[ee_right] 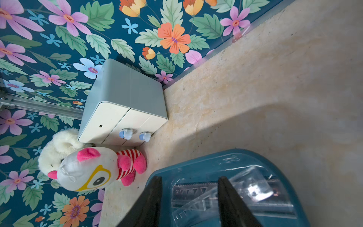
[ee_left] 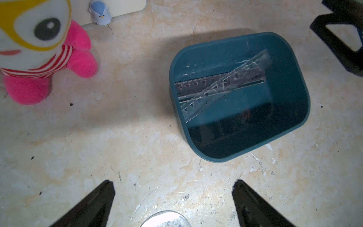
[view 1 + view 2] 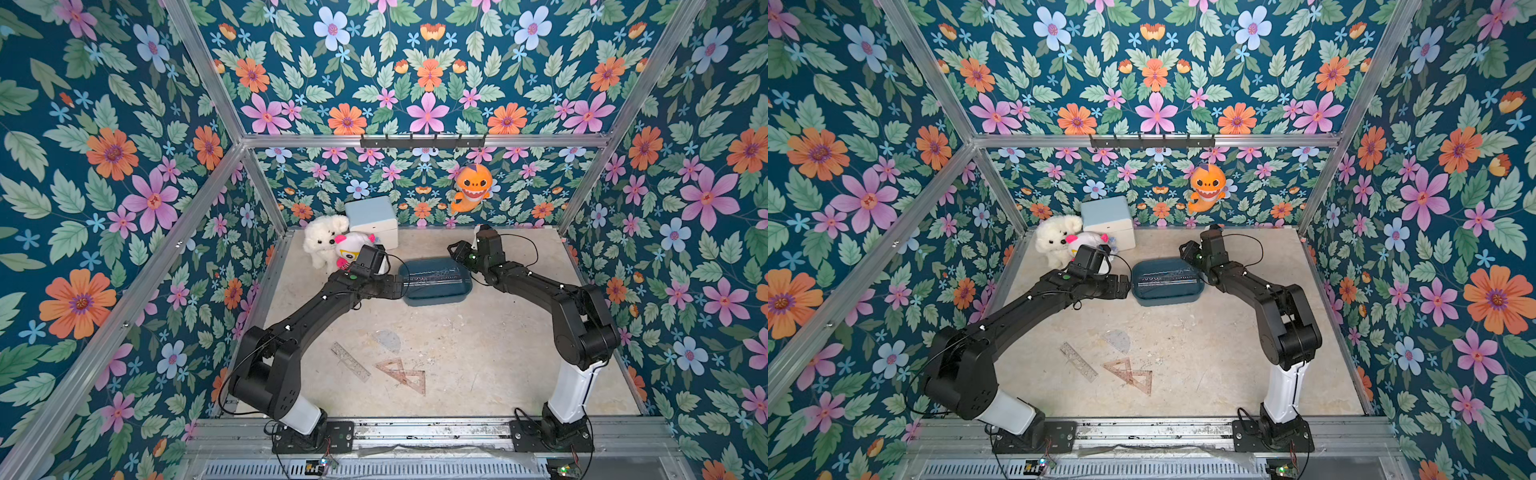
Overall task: Put the scattered rulers into the storage box
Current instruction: Place the ruler in the storage box.
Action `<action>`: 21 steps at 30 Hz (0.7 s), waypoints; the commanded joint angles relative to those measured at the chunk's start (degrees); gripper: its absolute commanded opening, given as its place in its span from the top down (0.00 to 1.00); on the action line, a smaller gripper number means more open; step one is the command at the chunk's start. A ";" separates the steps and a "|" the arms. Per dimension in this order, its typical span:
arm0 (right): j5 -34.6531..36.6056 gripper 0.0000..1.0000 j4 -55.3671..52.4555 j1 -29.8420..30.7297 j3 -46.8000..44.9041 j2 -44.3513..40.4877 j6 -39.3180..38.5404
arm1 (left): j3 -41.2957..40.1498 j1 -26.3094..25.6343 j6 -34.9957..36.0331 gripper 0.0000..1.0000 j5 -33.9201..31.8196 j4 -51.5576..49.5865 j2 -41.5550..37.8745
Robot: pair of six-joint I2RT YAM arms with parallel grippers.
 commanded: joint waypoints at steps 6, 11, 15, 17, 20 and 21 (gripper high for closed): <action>-0.82 0.53 -5.31 0.15 -0.84 -3.47 -5.53 | 0.17 0.15 -1.60 0.02 1.08 0.59 0.12; -1.91 0.61 -6.69 4.66 -7.19 -9.79 -10.23 | -1.77 0.09 -4.78 0.08 2.10 0.12 -0.26; -0.36 0.66 -8.13 12.77 -15.26 -16.12 -13.54 | -9.57 0.03 -9.19 0.08 3.33 2.78 -3.40; 2.19 0.68 -9.00 17.91 -18.55 -18.08 -14.89 | -12.89 0.06 -10.88 0.08 3.51 3.17 -4.71; 7.16 0.68 -9.72 25.97 -21.58 -19.04 -15.74 | -17.81 0.30 -14.51 0.07 3.69 5.57 -6.54; 8.12 0.68 -9.47 28.19 -21.95 -18.66 -15.61 | -18.87 0.47 -15.58 0.07 3.84 5.95 -6.56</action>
